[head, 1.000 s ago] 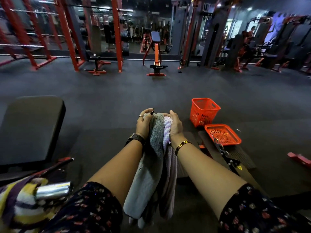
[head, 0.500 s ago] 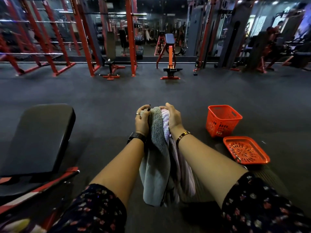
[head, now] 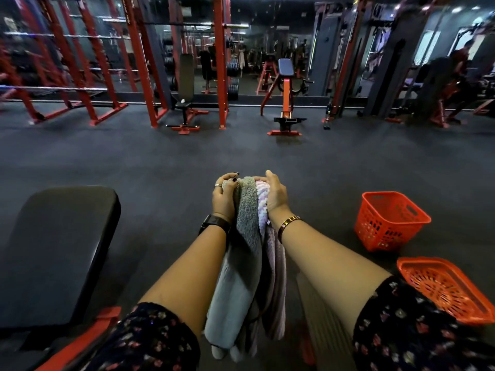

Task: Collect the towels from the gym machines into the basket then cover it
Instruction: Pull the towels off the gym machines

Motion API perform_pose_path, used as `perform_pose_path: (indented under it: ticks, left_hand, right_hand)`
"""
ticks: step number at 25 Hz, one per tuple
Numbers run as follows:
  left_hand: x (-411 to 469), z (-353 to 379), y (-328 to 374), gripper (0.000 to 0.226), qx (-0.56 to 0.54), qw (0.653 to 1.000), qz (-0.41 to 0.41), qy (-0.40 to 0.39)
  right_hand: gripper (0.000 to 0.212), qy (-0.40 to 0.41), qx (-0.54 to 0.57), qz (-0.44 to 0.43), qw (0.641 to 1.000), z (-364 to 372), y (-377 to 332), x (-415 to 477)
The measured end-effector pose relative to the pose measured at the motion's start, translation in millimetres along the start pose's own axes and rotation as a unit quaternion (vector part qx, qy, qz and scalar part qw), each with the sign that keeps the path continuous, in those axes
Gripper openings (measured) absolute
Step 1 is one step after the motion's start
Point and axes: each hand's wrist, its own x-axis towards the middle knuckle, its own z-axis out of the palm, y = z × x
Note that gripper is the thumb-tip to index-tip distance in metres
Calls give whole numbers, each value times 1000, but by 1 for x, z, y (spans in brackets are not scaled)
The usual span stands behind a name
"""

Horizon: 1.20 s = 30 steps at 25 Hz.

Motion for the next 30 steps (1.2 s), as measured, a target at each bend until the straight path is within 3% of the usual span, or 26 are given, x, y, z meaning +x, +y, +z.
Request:
perform_pose_path:
  ticks: [3, 5, 9, 13, 16, 23, 27, 30]
  left_hand:
    - [71, -10, -5, 25, 15, 1000, 18, -15]
    - [110, -12, -19, 27, 20, 1000, 12, -18]
    - [178, -9, -47, 34, 38, 999, 15, -27]
    - [261, 5, -69, 25, 67, 997, 10, -36]
    - [331, 27, -91, 17, 49, 998, 9, -33]
    - [482, 94, -127, 19, 40, 998, 3, -54]
    - [543, 125, -158, 18, 34, 996, -4, -81]
    - [601, 158, -184, 19, 29, 992, -7, -123]
  right_hand:
    - [74, 11, 17, -3, 1000, 38, 12, 61]
    - [76, 16, 31, -3, 999, 51, 28, 103]
    - [68, 23, 49, 2, 999, 70, 43, 171]
    - [54, 8, 58, 8, 998, 91, 45, 250]
    - [33, -8, 62, 10, 998, 101, 41, 328]
    - [29, 9, 63, 12, 998, 106, 15, 494]
    - [55, 44, 41, -12, 998, 105, 23, 562]
    - [60, 84, 22, -31, 996, 95, 19, 627]
